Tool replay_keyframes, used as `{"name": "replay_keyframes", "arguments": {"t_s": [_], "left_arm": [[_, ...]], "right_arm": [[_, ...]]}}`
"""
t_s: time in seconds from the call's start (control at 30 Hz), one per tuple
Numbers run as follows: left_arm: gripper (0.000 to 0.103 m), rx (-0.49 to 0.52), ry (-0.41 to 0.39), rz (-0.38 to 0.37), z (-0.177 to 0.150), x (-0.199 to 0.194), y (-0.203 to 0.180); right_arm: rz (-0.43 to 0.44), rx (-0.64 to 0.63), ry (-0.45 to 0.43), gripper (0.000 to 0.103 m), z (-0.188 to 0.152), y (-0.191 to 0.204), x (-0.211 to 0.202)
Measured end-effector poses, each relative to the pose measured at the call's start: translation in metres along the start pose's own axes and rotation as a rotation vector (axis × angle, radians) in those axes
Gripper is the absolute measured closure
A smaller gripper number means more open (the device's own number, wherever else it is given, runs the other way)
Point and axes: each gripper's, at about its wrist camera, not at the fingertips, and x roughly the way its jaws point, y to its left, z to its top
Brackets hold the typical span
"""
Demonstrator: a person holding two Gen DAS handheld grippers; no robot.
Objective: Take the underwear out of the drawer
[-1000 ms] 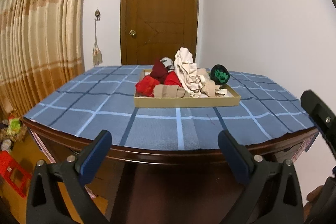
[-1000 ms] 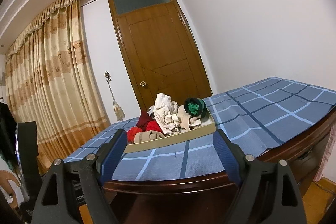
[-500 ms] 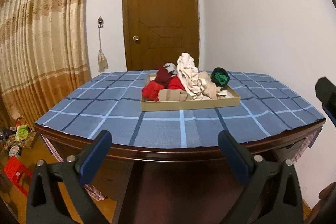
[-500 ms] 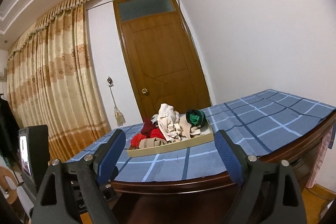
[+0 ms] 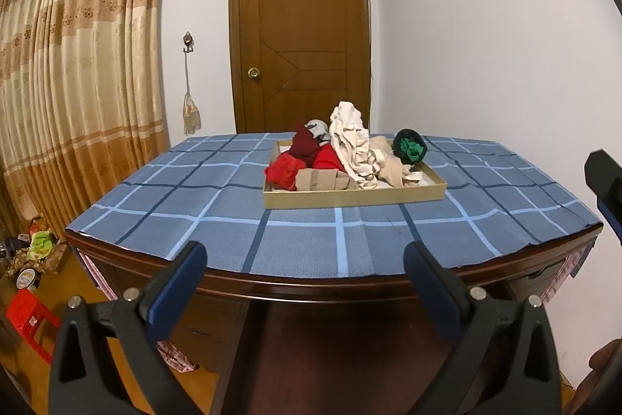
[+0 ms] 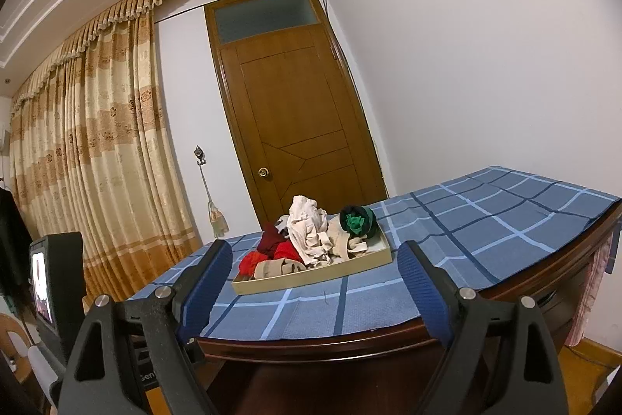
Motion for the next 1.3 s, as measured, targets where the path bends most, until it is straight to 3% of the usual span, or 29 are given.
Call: {"name": "replay_keyframes", "arguments": {"t_s": [1.3], "left_arm": [[0.000,0.005,-0.002,0.003,0.0003,-0.0019,0.0009]], "right_arm": [[-0.006,0.010,-0.006,0.014,0.0018,-0.0004,-0.0005]]}}
